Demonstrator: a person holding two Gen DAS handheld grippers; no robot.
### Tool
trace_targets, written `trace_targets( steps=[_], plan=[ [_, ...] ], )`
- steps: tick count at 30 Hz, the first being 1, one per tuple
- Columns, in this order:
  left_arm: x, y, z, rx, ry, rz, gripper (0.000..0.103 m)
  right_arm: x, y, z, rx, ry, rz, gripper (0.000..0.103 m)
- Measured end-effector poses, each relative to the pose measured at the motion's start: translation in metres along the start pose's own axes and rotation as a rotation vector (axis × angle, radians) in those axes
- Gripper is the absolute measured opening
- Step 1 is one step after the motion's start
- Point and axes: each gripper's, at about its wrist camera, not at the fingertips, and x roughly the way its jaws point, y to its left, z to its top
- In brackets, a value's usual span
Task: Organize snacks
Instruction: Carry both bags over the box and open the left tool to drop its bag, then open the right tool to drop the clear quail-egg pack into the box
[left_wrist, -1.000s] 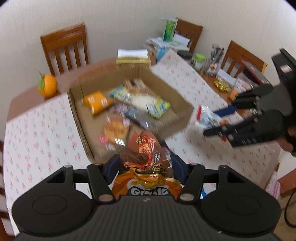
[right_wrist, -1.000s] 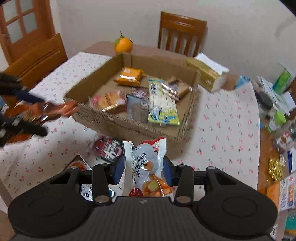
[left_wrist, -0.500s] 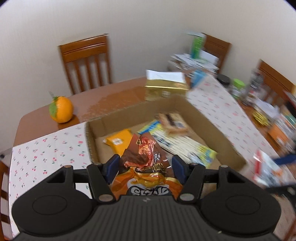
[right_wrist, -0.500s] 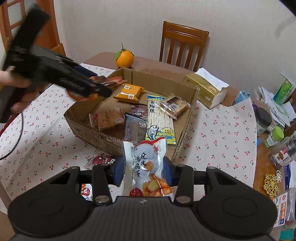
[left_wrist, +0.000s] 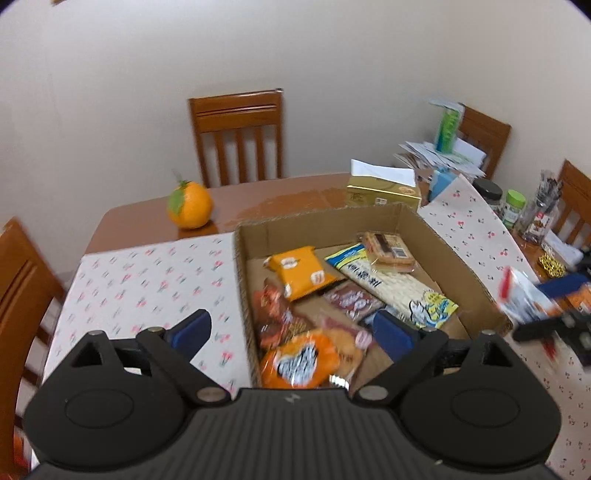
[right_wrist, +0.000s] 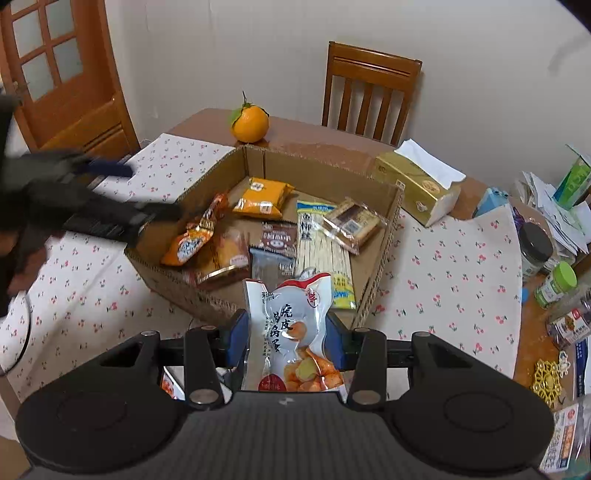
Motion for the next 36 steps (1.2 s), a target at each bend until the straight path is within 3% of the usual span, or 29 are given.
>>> trace_targets(
  steps=[4, 13, 22, 24, 28, 36],
  plan=[
    [-0.024, 0.002, -0.022, -0.034, 0.001, 0.051, 0.095, 0.007, 0.0, 0.017, -0.005, -0.008, 0.011, 0.049],
    [-0.051, 0.008, -0.065, -0.115, 0.056, 0.067, 0.095, 0.048, 0.012, 0.073, -0.031, -0.023, 0.039, 0.049],
    [-0.064, 0.02, -0.084, -0.163, 0.087, 0.113, 0.095, 0.104, 0.024, 0.116, -0.041, -0.005, 0.028, 0.05],
    [-0.065, 0.021, -0.083, -0.164, 0.084, 0.116, 0.095, 0.114, 0.027, 0.12, -0.042, -0.01, 0.01, 0.057],
    [-0.066, 0.018, -0.084, -0.155, 0.081, 0.122, 0.095, 0.111, 0.035, 0.115, -0.053, -0.031, 0.002, 0.1],
    [-0.059, 0.001, -0.084, -0.125, 0.08, 0.084, 0.095, 0.053, 0.041, 0.083, -0.076, -0.106, -0.031, 0.103]
  ],
)
